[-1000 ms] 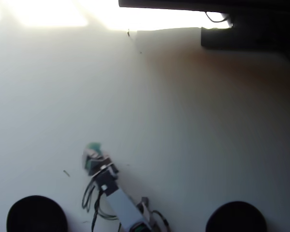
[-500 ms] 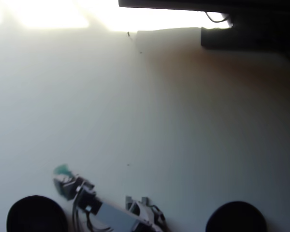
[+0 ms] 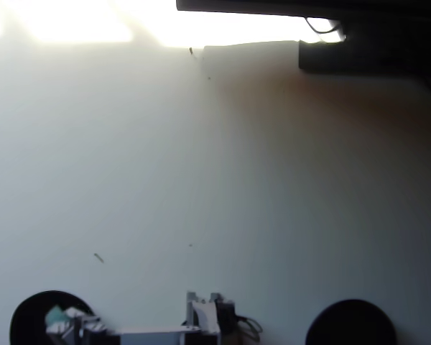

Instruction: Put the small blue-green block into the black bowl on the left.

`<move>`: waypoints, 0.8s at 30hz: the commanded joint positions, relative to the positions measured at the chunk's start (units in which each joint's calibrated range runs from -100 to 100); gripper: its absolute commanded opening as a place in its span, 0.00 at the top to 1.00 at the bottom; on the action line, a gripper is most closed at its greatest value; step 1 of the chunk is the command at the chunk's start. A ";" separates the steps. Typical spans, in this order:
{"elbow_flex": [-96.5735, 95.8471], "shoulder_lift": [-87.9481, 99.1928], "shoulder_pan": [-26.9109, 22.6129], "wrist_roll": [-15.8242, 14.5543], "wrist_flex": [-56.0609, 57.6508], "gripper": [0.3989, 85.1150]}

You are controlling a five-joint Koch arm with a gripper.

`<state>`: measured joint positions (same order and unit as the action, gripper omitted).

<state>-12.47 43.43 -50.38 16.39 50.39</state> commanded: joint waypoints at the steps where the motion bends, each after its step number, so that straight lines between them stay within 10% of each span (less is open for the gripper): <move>1: 4.79 -2.57 -2.10 0.63 -4.06 0.97; 12: 4.70 -9.85 -3.66 4.05 -11.44 0.96; 17: 4.52 -11.67 -3.22 4.15 -11.03 0.59; 24: 0.17 -8.03 -1.71 4.15 -11.03 0.56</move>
<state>-12.74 32.07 -52.97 20.49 41.18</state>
